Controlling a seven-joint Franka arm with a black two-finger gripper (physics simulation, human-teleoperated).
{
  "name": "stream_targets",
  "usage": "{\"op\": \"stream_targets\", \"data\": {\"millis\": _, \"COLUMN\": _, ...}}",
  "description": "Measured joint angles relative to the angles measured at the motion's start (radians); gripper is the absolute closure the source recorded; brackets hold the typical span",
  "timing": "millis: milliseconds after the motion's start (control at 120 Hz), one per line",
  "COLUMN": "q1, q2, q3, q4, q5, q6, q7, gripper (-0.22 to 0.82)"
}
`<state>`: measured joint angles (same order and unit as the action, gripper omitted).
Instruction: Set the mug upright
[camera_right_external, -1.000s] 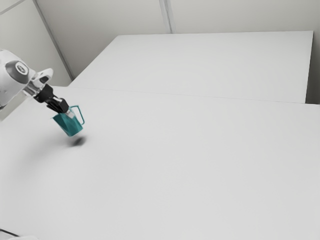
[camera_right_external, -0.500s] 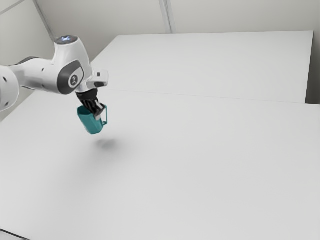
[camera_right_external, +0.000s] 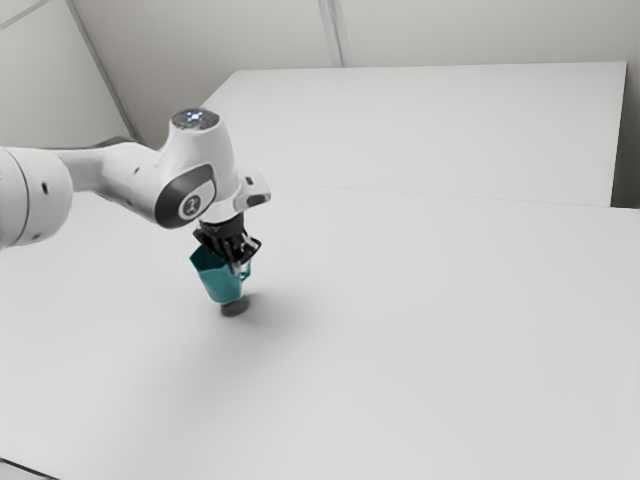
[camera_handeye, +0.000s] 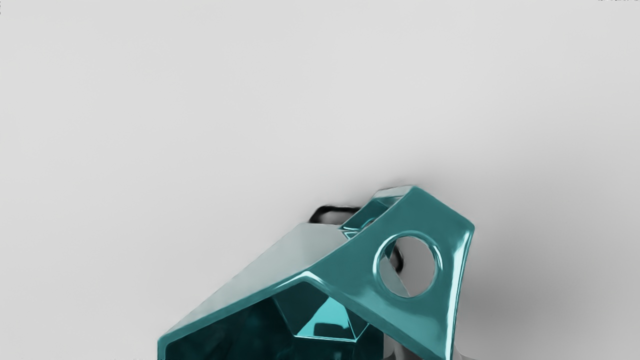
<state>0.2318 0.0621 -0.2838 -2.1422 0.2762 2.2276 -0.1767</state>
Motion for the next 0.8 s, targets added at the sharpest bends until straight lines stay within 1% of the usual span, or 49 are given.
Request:
{"op": "stream_targets", "data": {"millis": 150, "q1": 0.053, "q2": 0.036, "q3": 0.000, "q4": -0.002, "q5": 0.001, "q6": 0.017, "q7": -0.098, "gripper": 0.79}}
{"op": "stream_targets", "data": {"millis": 408, "q1": 0.046, "q2": 0.062, "q3": 0.000, "q4": -0.003, "q5": 0.001, "q6": 0.044, "q7": -0.218, "gripper": 0.78}}
{"op": "stream_targets", "data": {"millis": 567, "q1": 0.046, "q2": 0.063, "q3": 0.000, "q4": -0.013, "q5": -0.004, "q6": 0.048, "q7": -0.264, "gripper": 0.44}}
{"op": "stream_targets", "data": {"millis": 617, "q1": 0.046, "q2": 0.060, "q3": 0.000, "q4": -0.013, "q5": -0.005, "q6": 0.048, "q7": -0.275, "gripper": 0.35}}
{"op": "stream_targets", "data": {"millis": 700, "q1": 0.046, "q2": 0.047, "q3": 0.000, "q4": -0.013, "q5": -0.005, "q6": 0.045, "q7": -0.292, "gripper": 0.23}}
{"op": "stream_targets", "data": {"millis": 800, "q1": 0.046, "q2": 0.014, "q3": 0.000, "q4": -0.013, "q5": -0.006, "q6": 0.032, "q7": -0.308, "gripper": 0.15}}
